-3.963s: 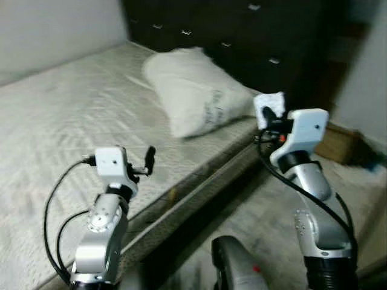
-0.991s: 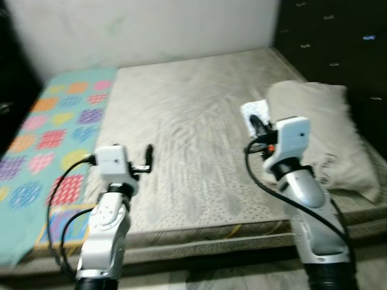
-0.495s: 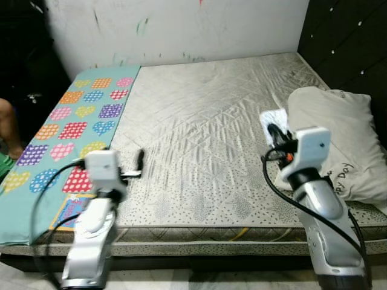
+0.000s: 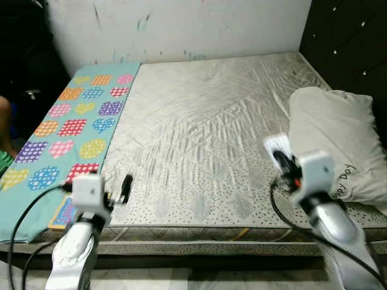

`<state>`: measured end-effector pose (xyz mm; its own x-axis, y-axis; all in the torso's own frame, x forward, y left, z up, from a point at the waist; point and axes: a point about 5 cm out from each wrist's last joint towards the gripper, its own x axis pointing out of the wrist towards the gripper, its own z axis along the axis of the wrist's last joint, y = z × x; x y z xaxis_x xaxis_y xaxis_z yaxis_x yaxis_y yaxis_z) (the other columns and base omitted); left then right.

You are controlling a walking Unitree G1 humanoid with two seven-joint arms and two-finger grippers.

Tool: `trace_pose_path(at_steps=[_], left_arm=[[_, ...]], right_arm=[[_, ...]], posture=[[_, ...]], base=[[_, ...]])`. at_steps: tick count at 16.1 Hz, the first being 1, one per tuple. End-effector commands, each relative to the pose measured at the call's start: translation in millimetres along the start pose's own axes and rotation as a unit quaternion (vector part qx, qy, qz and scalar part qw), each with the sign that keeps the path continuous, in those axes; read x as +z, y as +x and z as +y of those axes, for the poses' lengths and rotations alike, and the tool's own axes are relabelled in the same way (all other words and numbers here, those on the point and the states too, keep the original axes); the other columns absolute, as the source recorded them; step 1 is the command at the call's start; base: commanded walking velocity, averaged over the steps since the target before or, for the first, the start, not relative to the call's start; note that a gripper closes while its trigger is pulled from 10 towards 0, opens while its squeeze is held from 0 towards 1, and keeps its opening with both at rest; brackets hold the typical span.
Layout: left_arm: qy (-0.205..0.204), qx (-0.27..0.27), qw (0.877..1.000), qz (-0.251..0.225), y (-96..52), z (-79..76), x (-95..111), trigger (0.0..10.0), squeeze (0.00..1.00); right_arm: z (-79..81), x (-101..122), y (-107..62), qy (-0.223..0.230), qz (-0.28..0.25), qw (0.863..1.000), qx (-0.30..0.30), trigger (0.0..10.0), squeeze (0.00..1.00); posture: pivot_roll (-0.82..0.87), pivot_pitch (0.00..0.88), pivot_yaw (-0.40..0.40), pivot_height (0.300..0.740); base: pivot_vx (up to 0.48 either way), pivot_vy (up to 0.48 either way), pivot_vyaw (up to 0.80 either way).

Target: Clean up the room

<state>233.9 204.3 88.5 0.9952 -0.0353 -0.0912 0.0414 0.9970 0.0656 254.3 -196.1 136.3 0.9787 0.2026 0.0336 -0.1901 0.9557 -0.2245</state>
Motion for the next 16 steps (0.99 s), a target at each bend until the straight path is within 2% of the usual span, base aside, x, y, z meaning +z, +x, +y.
trace_pose_path(at_steps=[1,2,4,5,8,10,14,16], left_arm=[[0.012,0.003,1.000,-0.011,-5.5,6.5,5,10.0,0.00],[0.016,0.004,1.000,-0.011,-9.5,7.4,6,10.0,0.00],[0.017,0.011,1.000,-0.008,-13.4,11.2,6,10.0,0.00],[0.015,0.012,1.000,-0.010,-10.6,10.8,8,10.0,0.00],[-0.001,-0.001,0.999,-0.040,6.7,-7.0,23,10.0,0.00],[-0.017,0.011,0.999,-0.042,6.0,-10.1,24,10.0,0.00],[-0.033,-0.006,0.999,-0.021,-2.8,-20.9,16,10.0,0.00],[-0.036,-0.019,0.999,-0.022,-0.9,-25.2,20,10.0,0.00]], right_arm=[[-2.9,8,-6.0,-0.010,-0.013,1.000,0.003,10.0,0.00],[-6.1,5,-14.2,-0.016,-0.004,1.000,0.003,10.0,0.00],[-9.3,6,-19.7,-0.023,0.000,1.000,0.001,10.0,0.00],[-8.1,6,-15.7,-0.016,-0.001,1.000,-0.003,10.0,0.00],[14.6,18,14.0,0.015,-0.032,0.999,0.004,10.0,0.00],[27.3,23,23.0,0.016,-0.040,0.999,0.017,10.0,0.00],[26.8,18,19.0,0.029,-0.029,0.999,0.004,10.0,0.00],[26.3,18,18.4,0.035,-0.028,0.999,0.000,10.0,0.00]], posture=[[-0.24,0.000,0.067,0.740],[-0.24,0.000,0.065,0.740],[-0.24,0.000,0.063,0.740],[-0.24,0.000,0.068,0.740],[-0.22,0.000,0.060,0.740],[-0.22,0.000,0.053,0.740],[-0.22,0.000,0.054,0.740],[-0.22,0.000,0.056,0.740]], base=[[0.000,0.000,0.00],[0.000,0.000,0.00],[0.000,0.000,0.00],[0.000,0.000,0.00],[0.000,0.000,0.00],[0.000,0.000,0.40],[0.000,0.000,0.74],[0.000,0.000,0.00]])
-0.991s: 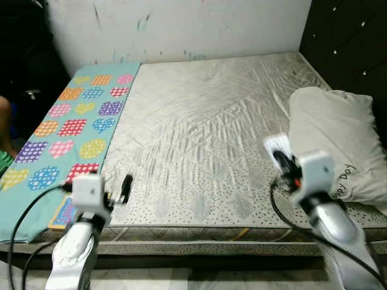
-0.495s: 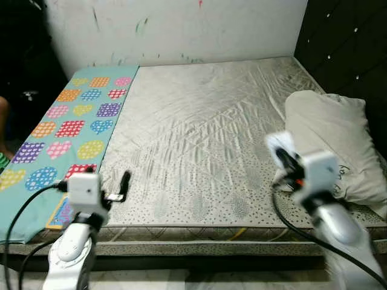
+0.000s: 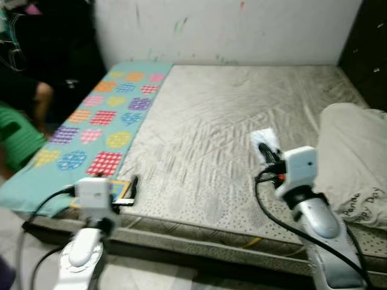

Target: Clean up the room

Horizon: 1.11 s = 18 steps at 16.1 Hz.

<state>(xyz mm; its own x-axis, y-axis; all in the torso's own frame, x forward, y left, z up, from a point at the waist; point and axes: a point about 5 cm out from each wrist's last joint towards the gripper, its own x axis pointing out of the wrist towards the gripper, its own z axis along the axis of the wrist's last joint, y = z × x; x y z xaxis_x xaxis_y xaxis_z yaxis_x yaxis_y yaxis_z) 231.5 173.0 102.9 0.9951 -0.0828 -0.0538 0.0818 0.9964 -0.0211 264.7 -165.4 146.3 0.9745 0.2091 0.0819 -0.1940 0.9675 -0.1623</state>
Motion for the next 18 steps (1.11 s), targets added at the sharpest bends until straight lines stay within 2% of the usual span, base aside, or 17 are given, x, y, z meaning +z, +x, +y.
trace_pose_path(at_steps=[1,5,6,11,18], left_arm=[[0.005,0.003,1.000,-0.002,1.4,3.6,5,10.0,0.00],[-0.009,-0.006,1.000,0.003,-3.0,1.0,8,10.0,0.00],[0.000,-0.014,1.000,0.005,-3.0,-2.4,8,10.0,0.00],[-0.023,-0.023,0.999,0.007,2.0,-8.9,9,10.0,0.00],[-0.026,-0.025,0.999,0.012,2.3,-8.7,10,10.0,0.00]], right_arm=[[0.5,4,1.8,0.004,-0.005,1.000,-0.003,10.0,0.00],[-4.0,3,-5.2,0.002,0.005,1.000,-0.010,10.0,0.00],[-2.7,3,-6.4,-0.003,0.007,1.000,-0.004,10.0,0.00],[-0.4,7,-2.4,0.008,0.001,1.000,0.000,10.0,0.00],[2.6,5,-2.7,0.012,0.003,1.000,0.005,10.0,0.00]], posture=[[-0.22,0.000,0.055,0.740],[-0.22,0.000,0.054,0.740],[-0.22,0.000,0.051,0.740],[-0.22,0.000,0.052,0.740],[-0.22,0.000,0.056,0.740]], base=[[0.000,0.000,0.00],[0.000,0.000,0.00],[0.000,0.000,0.00],[0.000,0.000,0.00],[0.000,0.437,0.00]])
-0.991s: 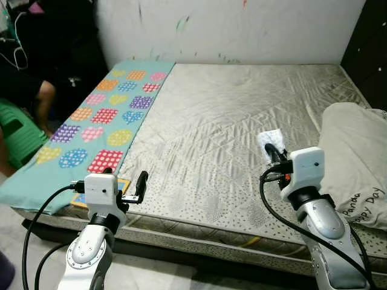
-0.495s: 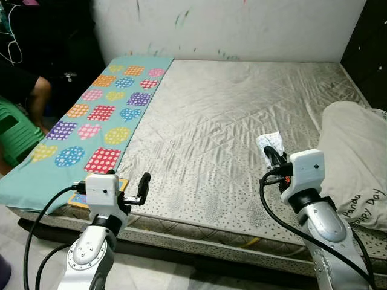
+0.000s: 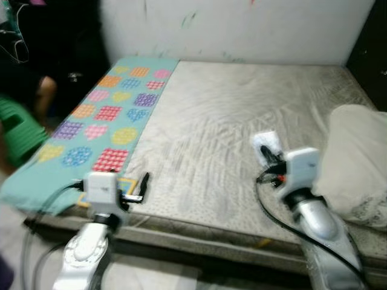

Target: Clean up the room

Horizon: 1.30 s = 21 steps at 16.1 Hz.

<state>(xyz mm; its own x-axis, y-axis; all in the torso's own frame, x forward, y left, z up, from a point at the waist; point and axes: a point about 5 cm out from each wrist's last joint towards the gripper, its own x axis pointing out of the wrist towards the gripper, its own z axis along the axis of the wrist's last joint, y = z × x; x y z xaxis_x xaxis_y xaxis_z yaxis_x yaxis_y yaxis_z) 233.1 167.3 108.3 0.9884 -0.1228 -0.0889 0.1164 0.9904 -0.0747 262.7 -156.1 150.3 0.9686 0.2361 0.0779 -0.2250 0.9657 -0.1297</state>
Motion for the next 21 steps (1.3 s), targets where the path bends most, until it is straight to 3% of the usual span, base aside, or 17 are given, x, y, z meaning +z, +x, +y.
trace_pose_path(at_steps=[1,10,21], left_arm=[[0.000,-0.007,1.000,-0.007,0.4,-3.4,4.6,10.0,0.00],[-0.018,-0.044,0.999,-0.021,-3.2,-10.5,8.7,10.0,0.00],[-0.018,-0.051,0.998,-0.019,-2.4,-11.4,9.0,10.0,0.00]], right_arm=[[-6.2,0.2,-3.1,-0.007,0.003,1.000,-0.008,10.0,0.00],[-6.7,-1.5,-3.3,-0.009,0.007,1.000,-0.005,10.0,0.00],[-7.1,-1.6,-1.8,-0.009,0.005,1.000,-0.007,10.0,0.00]], posture=[[-0.22,0.000,0.055,0.740],[-0.22,0.000,0.055,0.740],[-0.22,0.005,0.060,0.740]], base=[[0.000,0.480,0.00],[0.000,0.053,0.00],[0.262,0.000,0.00]])
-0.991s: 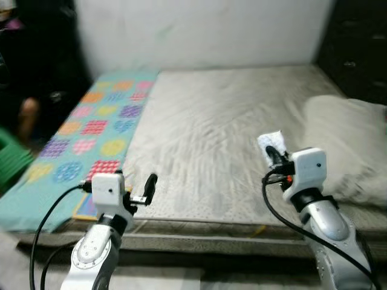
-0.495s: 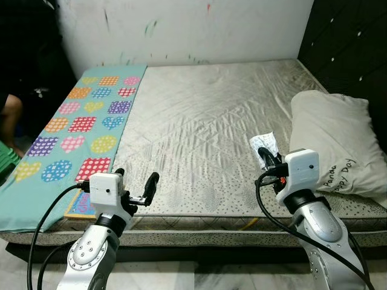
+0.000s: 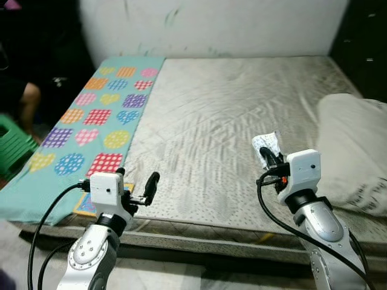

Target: Clean up the room

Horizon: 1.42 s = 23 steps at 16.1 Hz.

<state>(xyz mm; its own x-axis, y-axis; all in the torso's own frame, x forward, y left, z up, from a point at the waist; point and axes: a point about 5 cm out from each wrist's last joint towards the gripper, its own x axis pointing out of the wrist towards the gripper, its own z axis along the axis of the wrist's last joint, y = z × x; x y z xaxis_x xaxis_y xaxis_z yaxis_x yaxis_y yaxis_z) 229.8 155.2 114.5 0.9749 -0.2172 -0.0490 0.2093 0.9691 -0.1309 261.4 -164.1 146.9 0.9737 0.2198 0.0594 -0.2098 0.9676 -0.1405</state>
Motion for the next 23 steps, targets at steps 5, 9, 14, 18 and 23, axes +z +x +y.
trace_pose_path(at_steps=[5,9,14,18,23], left_arm=[[0.009,-0.004,1.000,-0.002,-1.1,0.2,3.3,10.0,0.00],[0.007,-0.007,1.000,-0.003,-1.0,-0.3,3.4,10.0,0.00],[0.007,-0.007,1.000,-0.003,0.1,0.1,3.5,10.0,0.00],[0.001,0.020,1.000,0.009,2.1,4.3,0.1,10.0,0.00],[-0.012,0.028,0.999,0.014,3.1,4.3,-1.6,10.0,0.00]], right_arm=[[1.0,1.3,-0.4,-0.002,-0.004,1.000,-0.001,10.0,0.00],[0.0,1.8,-0.4,-0.002,-0.005,1.000,-0.003,10.0,0.00],[-1.0,0.2,-4.3,0.002,-0.002,1.000,-0.009,10.0,0.00],[-0.9,-0.2,-3.3,0.002,-0.002,1.000,-0.012,10.0,0.00],[-1.9,-1.0,-3.0,0.000,-0.001,1.000,-0.011,10.0,0.00]], posture=[[-0.22,0.004,0.061,0.740],[-0.22,0.006,0.062,0.740],[-0.22,0.005,0.063,0.740],[-0.22,0.000,0.066,0.740],[-0.22,0.000,0.059,0.740]], base=[[0.283,0.000,0.00],[0.331,0.000,0.00],[0.347,0.000,0.00],[0.171,0.000,0.00],[0.000,0.000,0.00]])
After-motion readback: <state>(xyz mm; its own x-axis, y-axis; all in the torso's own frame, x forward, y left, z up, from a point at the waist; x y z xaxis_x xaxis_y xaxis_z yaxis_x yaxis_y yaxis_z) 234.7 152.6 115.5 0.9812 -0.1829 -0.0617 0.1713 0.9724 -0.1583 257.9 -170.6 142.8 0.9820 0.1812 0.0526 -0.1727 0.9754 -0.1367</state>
